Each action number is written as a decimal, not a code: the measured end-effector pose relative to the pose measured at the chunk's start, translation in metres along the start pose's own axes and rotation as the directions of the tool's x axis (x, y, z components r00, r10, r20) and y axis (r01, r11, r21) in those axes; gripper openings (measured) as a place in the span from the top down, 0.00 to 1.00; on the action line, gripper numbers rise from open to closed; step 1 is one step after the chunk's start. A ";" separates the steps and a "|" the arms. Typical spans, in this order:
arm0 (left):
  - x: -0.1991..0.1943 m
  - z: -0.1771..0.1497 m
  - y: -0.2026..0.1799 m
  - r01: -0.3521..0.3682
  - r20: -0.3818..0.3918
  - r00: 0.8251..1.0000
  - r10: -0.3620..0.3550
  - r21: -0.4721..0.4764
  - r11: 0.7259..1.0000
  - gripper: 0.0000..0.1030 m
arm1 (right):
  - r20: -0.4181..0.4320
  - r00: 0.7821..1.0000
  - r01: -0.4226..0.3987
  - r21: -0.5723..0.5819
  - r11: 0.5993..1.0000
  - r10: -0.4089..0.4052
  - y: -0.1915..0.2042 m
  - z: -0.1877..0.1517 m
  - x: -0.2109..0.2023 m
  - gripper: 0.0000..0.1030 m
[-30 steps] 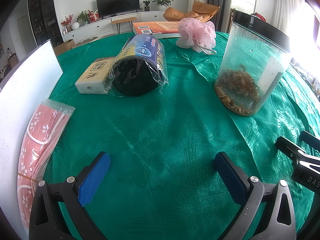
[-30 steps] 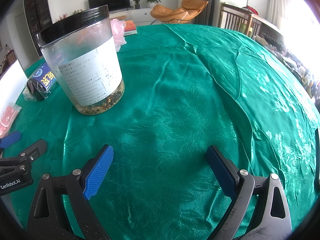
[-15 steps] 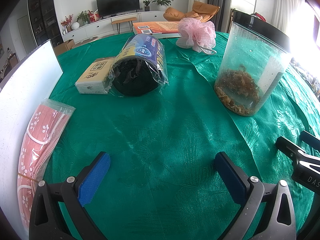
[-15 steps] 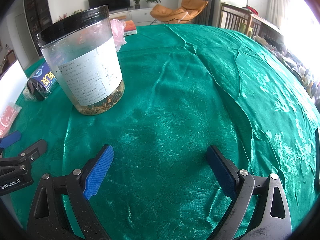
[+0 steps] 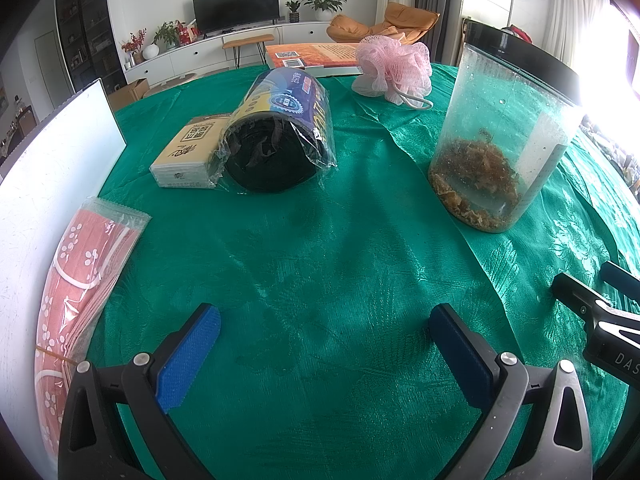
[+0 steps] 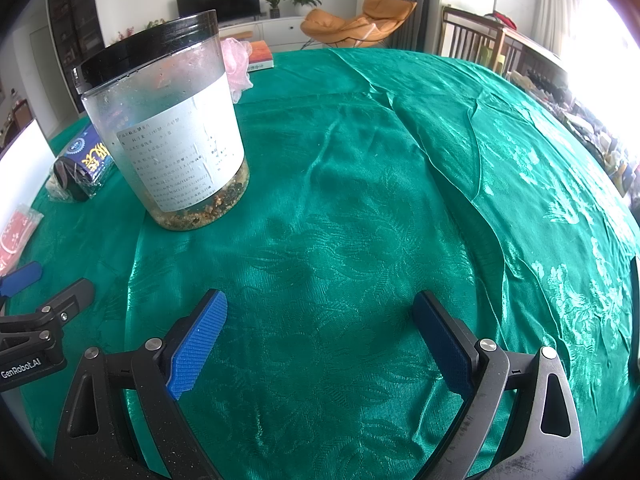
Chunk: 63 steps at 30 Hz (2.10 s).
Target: Organize soft objects
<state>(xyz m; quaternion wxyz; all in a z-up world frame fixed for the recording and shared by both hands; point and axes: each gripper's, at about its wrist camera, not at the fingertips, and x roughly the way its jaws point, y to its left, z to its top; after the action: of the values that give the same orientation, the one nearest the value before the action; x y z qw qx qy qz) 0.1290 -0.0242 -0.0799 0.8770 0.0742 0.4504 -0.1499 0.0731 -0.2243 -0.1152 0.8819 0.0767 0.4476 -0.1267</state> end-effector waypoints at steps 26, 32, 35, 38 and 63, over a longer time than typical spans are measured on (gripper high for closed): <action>0.000 0.000 0.000 -0.001 0.000 1.000 0.001 0.000 1.000 0.00 | 0.000 1.000 0.000 0.000 1.000 0.000 0.000 0.000 0.000 0.07; 0.000 0.000 0.001 -0.001 0.001 1.000 0.001 0.000 1.000 0.00 | 0.000 1.000 0.000 0.000 1.000 0.000 0.000 0.000 0.000 0.07; 0.000 0.000 0.000 -0.001 0.001 1.000 0.001 -0.001 1.000 0.00 | 0.000 1.000 0.000 0.000 1.000 0.000 0.000 0.000 0.000 0.07; 0.000 0.000 0.000 -0.001 0.001 1.000 0.001 -0.001 1.000 0.00 | 0.000 1.000 0.000 0.000 1.000 0.000 0.000 0.000 0.000 0.07; -0.076 -0.057 0.029 -0.024 -0.032 0.999 0.024 0.018 1.000 0.00 | 0.033 0.970 -0.235 -0.120 0.965 0.241 0.022 0.003 -0.045 0.08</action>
<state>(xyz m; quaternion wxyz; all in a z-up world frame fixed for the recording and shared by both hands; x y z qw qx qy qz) 0.0531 0.0333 -0.0513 0.8706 0.0896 0.4624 -0.1420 0.0560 -0.1971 -0.0768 0.9040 0.0760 0.4206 0.0044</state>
